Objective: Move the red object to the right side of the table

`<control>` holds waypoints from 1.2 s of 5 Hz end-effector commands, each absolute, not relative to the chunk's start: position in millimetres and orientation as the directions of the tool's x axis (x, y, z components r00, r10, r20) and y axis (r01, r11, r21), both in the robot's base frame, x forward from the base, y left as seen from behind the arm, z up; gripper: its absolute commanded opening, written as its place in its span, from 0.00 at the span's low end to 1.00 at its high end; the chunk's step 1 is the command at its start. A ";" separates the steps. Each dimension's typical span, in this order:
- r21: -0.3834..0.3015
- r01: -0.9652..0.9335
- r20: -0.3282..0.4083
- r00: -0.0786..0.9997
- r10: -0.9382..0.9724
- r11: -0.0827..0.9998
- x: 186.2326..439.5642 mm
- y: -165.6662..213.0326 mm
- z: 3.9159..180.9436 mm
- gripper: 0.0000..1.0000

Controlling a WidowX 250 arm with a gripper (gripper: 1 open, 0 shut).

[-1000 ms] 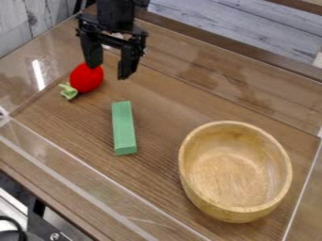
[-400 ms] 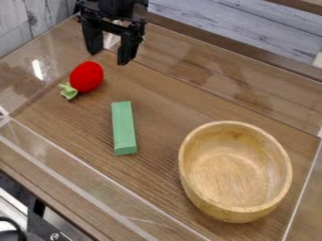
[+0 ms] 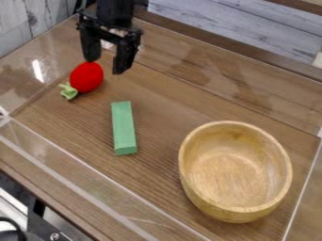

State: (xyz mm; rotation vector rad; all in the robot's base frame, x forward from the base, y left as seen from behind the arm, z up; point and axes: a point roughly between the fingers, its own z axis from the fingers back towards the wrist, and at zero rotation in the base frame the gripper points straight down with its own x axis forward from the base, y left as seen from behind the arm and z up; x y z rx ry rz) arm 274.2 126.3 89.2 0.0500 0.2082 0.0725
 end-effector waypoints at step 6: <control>0.073 -0.181 -0.156 0.969 0.191 0.981 269.8 179.1 75.7 1.00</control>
